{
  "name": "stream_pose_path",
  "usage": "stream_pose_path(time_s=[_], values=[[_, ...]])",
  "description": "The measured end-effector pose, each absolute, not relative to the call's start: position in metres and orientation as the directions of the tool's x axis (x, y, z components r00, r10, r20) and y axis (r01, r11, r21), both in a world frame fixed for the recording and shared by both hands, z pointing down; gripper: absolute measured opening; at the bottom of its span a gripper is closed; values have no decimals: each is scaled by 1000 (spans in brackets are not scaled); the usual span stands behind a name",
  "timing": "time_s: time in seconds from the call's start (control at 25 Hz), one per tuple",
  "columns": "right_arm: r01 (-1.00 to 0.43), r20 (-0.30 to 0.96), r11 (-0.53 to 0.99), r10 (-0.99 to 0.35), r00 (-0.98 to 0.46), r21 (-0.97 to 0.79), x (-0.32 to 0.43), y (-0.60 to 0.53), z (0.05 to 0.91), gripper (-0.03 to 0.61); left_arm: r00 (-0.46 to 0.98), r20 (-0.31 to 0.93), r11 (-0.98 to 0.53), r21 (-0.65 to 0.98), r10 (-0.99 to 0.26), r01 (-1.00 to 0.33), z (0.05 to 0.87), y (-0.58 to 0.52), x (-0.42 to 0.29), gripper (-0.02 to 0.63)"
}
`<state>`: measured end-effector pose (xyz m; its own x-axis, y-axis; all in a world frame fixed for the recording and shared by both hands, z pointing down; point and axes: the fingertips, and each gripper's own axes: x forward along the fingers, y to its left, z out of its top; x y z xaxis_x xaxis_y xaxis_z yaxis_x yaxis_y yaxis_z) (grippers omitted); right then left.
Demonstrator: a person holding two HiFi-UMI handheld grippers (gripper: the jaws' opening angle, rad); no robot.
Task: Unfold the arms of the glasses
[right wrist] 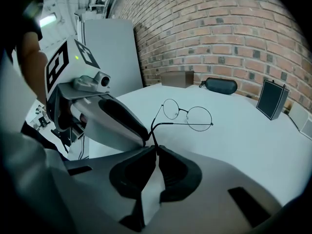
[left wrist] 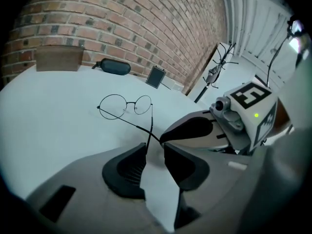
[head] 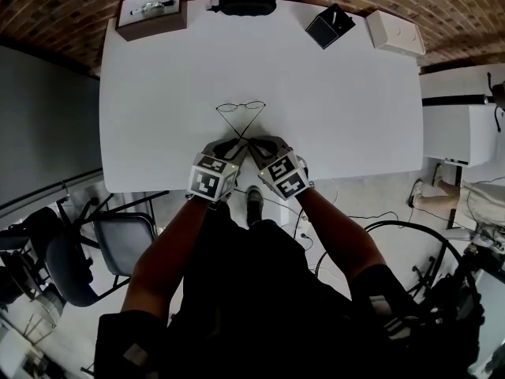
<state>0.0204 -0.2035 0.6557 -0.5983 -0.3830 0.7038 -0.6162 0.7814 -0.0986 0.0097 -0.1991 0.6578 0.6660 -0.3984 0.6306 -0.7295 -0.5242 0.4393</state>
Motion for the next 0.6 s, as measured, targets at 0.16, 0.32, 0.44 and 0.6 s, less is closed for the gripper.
stream_pose_path(time_s=[0.16, 0.32, 0.44, 0.6], values=[[-631, 715, 768, -382, -586, -108, 25, -203, 664, 20, 692, 624, -557, 449, -364, -698, 654, -194, 13, 162], [-632, 715, 768, -381, -586, -108, 25, -202, 665, 20, 706, 591, -531, 481, -391, -697, 650, -195, 10, 169], [-629, 720, 771, -379, -581, -101, 25, -200, 666, 20, 679, 579, -477, 487, -451, -732, 646, -209, -2, 169], [-662, 709, 739, -399, -581, -127, 28, -204, 661, 21, 635, 578, -434, 463, -513, -773, 639, -235, -15, 169]])
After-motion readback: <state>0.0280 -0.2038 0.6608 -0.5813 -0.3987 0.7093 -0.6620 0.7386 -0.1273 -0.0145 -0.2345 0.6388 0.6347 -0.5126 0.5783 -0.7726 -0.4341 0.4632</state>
